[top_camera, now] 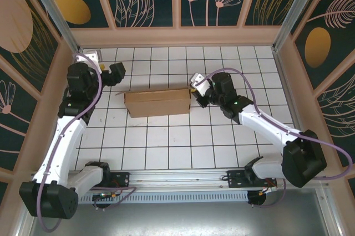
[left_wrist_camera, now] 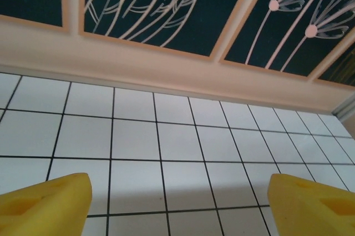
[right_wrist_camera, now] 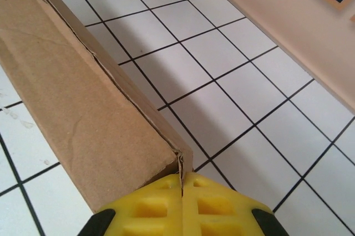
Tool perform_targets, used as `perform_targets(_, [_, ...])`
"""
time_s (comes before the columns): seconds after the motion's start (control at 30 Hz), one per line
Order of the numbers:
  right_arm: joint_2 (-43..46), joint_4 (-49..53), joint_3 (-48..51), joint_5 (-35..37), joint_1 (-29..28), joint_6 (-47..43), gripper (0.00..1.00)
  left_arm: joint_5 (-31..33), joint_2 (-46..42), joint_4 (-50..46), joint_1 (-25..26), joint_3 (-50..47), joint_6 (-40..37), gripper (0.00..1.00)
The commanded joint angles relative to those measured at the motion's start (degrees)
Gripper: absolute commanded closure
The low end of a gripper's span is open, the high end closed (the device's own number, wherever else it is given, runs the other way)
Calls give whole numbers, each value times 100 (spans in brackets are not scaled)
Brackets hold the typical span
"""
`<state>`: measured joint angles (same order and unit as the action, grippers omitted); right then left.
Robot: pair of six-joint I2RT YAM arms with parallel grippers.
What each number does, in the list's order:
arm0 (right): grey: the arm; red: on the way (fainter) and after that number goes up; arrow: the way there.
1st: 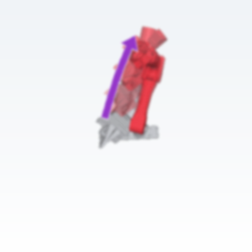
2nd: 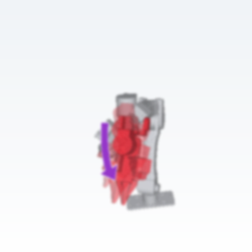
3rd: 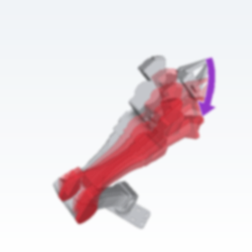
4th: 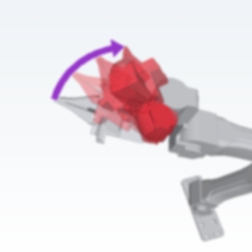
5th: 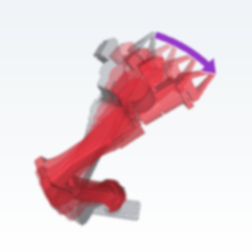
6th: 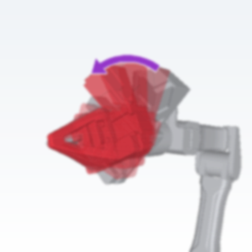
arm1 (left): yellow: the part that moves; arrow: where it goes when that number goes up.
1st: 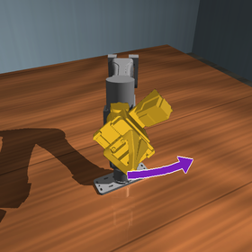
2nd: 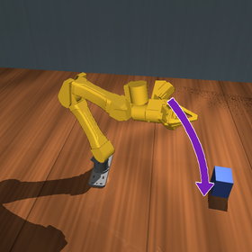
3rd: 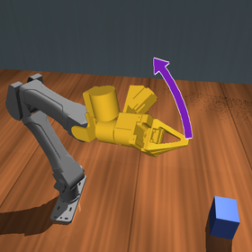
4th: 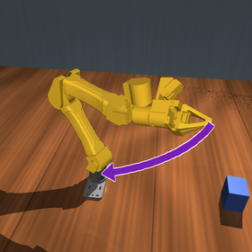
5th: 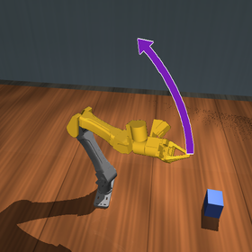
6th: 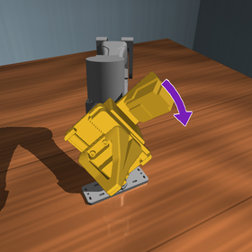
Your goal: Fold the paper box
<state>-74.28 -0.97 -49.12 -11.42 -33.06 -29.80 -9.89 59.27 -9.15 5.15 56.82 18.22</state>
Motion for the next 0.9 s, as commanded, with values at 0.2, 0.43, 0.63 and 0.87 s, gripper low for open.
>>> perform_targets(0.2, [-434,375,-597,-653,464,-595,97,127,283,220,21,131,-617,23])
perform_targets(0.43, [-604,432,-673,-614,570,-708,97,-777,-271,492,21,-886,-1781,41])
perform_targets(0.63, [-517,352,-552,-581,693,-794,96,-1244,-815,885,72,-1601,-2145,44])
perform_targets(0.87, [-652,256,-487,-546,781,-809,96,-938,-207,811,135,-991,-2054,40])
